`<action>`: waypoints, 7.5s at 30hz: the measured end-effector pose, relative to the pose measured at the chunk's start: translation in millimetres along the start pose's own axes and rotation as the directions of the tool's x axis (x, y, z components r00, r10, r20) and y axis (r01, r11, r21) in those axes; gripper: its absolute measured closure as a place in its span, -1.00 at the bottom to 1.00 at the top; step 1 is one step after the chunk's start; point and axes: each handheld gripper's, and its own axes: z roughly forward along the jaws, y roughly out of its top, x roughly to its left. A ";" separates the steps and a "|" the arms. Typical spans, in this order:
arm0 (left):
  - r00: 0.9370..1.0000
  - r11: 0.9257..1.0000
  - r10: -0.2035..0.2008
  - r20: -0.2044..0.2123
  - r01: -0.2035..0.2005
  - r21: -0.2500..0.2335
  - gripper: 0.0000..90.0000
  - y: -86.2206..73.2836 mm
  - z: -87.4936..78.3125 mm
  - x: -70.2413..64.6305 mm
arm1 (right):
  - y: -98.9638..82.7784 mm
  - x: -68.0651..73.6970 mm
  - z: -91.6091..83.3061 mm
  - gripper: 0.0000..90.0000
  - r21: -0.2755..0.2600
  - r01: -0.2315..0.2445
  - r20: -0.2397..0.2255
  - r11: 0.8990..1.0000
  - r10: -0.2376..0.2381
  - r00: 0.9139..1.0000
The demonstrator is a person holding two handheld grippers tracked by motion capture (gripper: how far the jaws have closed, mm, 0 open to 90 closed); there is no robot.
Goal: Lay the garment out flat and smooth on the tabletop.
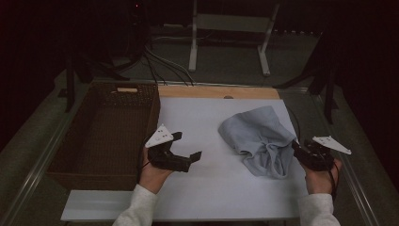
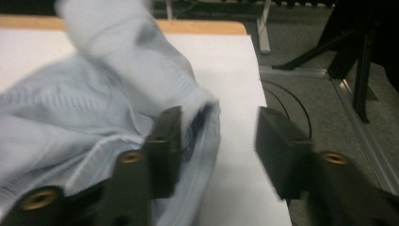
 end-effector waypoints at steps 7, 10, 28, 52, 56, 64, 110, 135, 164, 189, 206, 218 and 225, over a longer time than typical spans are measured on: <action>1.000 1.000 0.000 0.000 0.000 -0.001 -1.00 0.1 -0.3 0.0 | 6.0 12.4 -5.3 -0.40 -0.042 0.029 -0.046 0.999 -0.031 0.998; 1.000 1.000 -0.001 0.000 0.001 -0.001 -1.00 0.0 -0.5 0.2 | 8.4 20.1 -7.5 -0.47 -0.054 0.055 -0.076 0.997 -0.059 0.995; 1.000 1.000 -0.001 0.002 0.001 0.001 -1.00 -0.4 0.4 0.1 | 11.9 61.3 -13.0 -0.52 -0.083 0.121 -0.214 0.989 -0.136 0.967; 1.000 1.000 0.000 0.002 0.000 0.004 -1.00 -0.5 0.7 0.0 | -4.0 115.9 -0.4 -0.31 -0.066 0.231 -0.334 0.971 -0.239 0.912; 1.000 1.000 0.000 0.003 0.000 0.004 -1.00 -0.6 0.9 -0.3 | -8.0 122.5 5.1 -0.27 -0.051 0.251 -0.336 0.967 -0.253 0.907; 1.000 1.000 -0.001 0.002 0.001 0.002 -1.00 -0.4 0.3 0.2 | -16.1 122.1 19.7 -0.20 0.023 0.268 -0.293 0.963 -0.250 0.923; 1.000 1.000 -0.001 0.002 0.001 0.002 -1.00 -0.8 0.2 0.0 | -10.0 124.2 -12.3 0.04 0.050 0.342 -0.349 0.938 -0.305 0.886; 1.000 1.000 -0.004 0.000 0.004 -0.002 -1.00 -0.5 -0.6 0.3 | -31.6 149.1 -1.2 0.29 0.079 0.375 -0.381 0.923 -0.320 0.868; 1.000 1.000 -0.003 -0.002 0.003 0.002 -1.00 -1.2 0.7 0.2 | -19.7 162.4 6.4 0.94 0.021 0.366 -0.377 0.930 -0.331 0.865; 1.000 1.000 -0.015 -0.015 0.015 -0.013 -1.00 -1.9 0.0 1.5 | -19.5 189.5 -16.0 0.93 -0.032 0.394 -0.538 0.918 -0.348 0.768; 1.000 1.000 -0.014 -0.014 0.014 -0.012 -1.00 -1.9 -0.3 1.8 | -25.6 211.4 -26.3 0.94 -0.100 0.450 -0.637 0.888 -0.404 0.657; 1.000 1.000 -0.017 -0.016 0.016 -0.014 -1.00 -1.7 -1.2 2.1 | -33.7 224.3 -27.7 0.45 -0.107 0.525 -0.744 0.844 -0.419 0.521; 1.000 1.000 -0.017 -0.017 0.017 -0.016 -1.00 -1.6 -1.5 2.2 | -33.6 224.2 -31.6 0.20 -0.099 0.533 -0.769 0.840 -0.404 0.495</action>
